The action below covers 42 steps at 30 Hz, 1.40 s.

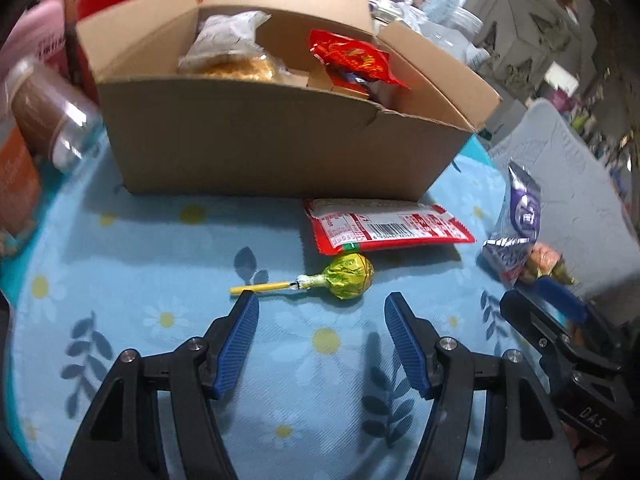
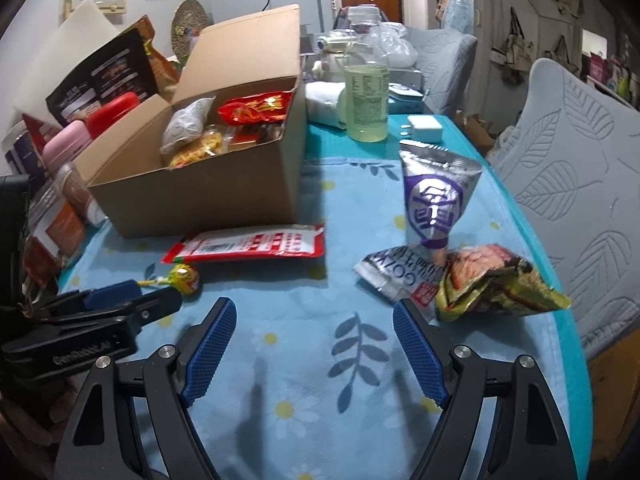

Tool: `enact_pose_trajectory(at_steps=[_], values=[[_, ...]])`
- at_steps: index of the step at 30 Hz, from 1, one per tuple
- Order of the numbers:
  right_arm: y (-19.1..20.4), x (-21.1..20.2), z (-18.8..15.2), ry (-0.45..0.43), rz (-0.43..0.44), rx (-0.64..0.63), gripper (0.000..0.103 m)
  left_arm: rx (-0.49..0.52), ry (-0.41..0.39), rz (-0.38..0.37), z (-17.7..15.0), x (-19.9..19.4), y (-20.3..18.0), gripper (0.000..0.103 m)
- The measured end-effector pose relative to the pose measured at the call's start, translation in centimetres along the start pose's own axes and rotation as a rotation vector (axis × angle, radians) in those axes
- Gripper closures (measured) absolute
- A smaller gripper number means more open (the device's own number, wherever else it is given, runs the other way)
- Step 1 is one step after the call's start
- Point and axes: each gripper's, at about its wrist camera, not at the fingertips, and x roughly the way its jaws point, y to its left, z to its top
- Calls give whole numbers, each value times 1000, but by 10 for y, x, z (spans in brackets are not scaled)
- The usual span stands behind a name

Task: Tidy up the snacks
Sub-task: 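Move the left gripper down around the green lollipop on the cloth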

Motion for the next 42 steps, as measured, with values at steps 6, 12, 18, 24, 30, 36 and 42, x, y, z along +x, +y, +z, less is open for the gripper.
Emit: enact_pose_trajectory(at_steps=[6, 12, 18, 24, 30, 36, 42], values=[[-4, 2, 6, -6, 3, -2, 21, -34, -100, 59, 0, -15, 0, 38], [-6, 9, 9, 0, 16, 2, 21, -10, -80, 173, 7, -6, 2, 38], [-6, 14, 9, 15, 24, 0, 21, -78, -53, 147, 9, 1, 14, 38], [-6, 18, 10, 25, 31, 0, 21, -67, -70, 97, 10, -1, 8, 38], [-11, 20, 10, 31, 17, 4, 21, -3, -80, 76, 13, 2, -2, 38], [-14, 20, 9, 31, 11, 10, 21, 53, -75, 67, 17, 3, -3, 38], [-13, 23, 7, 41, 15, 9, 21, 47, -45, 69, 13, 15, -5, 21]])
